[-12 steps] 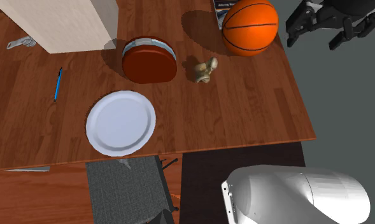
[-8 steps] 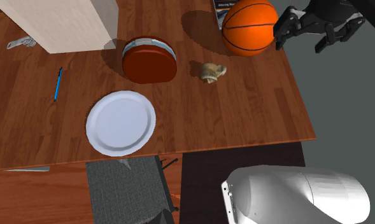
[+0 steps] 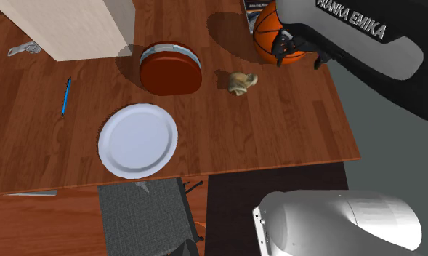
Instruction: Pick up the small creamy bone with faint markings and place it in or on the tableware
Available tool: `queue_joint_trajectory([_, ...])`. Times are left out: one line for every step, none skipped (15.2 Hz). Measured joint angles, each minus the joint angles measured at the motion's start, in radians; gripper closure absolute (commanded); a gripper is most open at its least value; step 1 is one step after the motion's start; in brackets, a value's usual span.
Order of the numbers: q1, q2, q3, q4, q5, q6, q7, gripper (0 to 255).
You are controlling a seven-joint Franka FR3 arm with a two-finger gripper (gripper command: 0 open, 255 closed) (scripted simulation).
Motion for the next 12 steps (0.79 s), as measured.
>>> queue_joint_trajectory([0.006, 0.017, 0.011, -0.001, 0.006, 0.018, 0.014, 0])
queue_joint_trajectory([0.012, 0.049, 0.026, -0.008, 0.012, 0.054, 0.033, 0])
queue_joint_trajectory([0.018, 0.073, 0.039, -0.024, 0.017, 0.094, 0.050, 0])
queue_joint_trajectory([0.024, 0.097, 0.053, -0.033, 0.022, 0.126, 0.067, 0])
queue_joint_trajectory([0.029, 0.130, 0.067, -0.034, 0.026, 0.159, 0.086, 0])
queue_joint_trajectory([0.035, 0.154, 0.080, -0.036, 0.030, 0.185, 0.102, 0])
queue_joint_trajectory([0.037, 0.182, 0.089, -0.041, 0.031, 0.216, 0.114, 0])
queue_joint_trajectory([0.042, 0.220, 0.106, -0.031, 0.032, 0.243, 0.137, 0])
queue_joint_trajectory([0.044, 0.257, 0.117, -0.031, 0.031, 0.280, 0.152, 0])
queue_joint_trajectory([0.046, 0.300, 0.130, -0.019, 0.027, 0.311, 0.171, 0])
queue_joint_trajectory([0.048, 0.339, 0.142, -0.011, 0.022, 0.339, 0.191, 0])
queue_joint_trajectory([0.052, 0.380, 0.158, 0.000, 0.017, 0.368, 0.216, 0])
